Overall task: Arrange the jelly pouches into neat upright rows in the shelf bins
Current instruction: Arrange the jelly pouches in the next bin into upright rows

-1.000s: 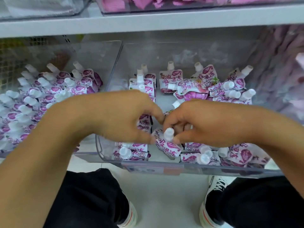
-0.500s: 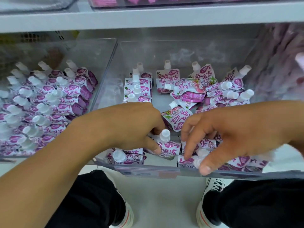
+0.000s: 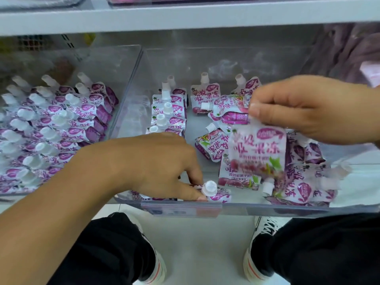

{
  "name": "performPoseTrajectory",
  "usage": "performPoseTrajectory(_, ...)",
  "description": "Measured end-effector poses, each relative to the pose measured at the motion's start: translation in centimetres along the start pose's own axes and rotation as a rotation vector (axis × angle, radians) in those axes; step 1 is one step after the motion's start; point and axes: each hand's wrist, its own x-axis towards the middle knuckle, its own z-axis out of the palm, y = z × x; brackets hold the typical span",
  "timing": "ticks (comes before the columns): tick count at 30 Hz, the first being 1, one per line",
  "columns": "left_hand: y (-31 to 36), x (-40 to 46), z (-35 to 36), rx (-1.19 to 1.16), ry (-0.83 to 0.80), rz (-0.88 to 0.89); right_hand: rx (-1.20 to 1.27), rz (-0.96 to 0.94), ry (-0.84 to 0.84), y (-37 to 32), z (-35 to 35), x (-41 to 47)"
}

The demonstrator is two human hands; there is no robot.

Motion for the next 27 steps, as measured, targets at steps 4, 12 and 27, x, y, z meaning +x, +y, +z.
performPoseTrajectory(4, -0.8, -0.7, 0.2, -0.047, 0.088, 0.102, -0.106, -0.077, 0.134, -1.5, 1.5, 0.7)
performPoseTrajectory(12, -1.8, -1.3, -2.4, -0.047, 0.385, 0.021, 0.111, -0.087, 0.033, -3.9, 6.0, 3.4)
performPoseTrajectory(27, -1.2, 0.2, 0.0, 0.181, 0.144, -0.053, -0.579, 0.116, -0.283, -2.3, 6.8, 2.5)
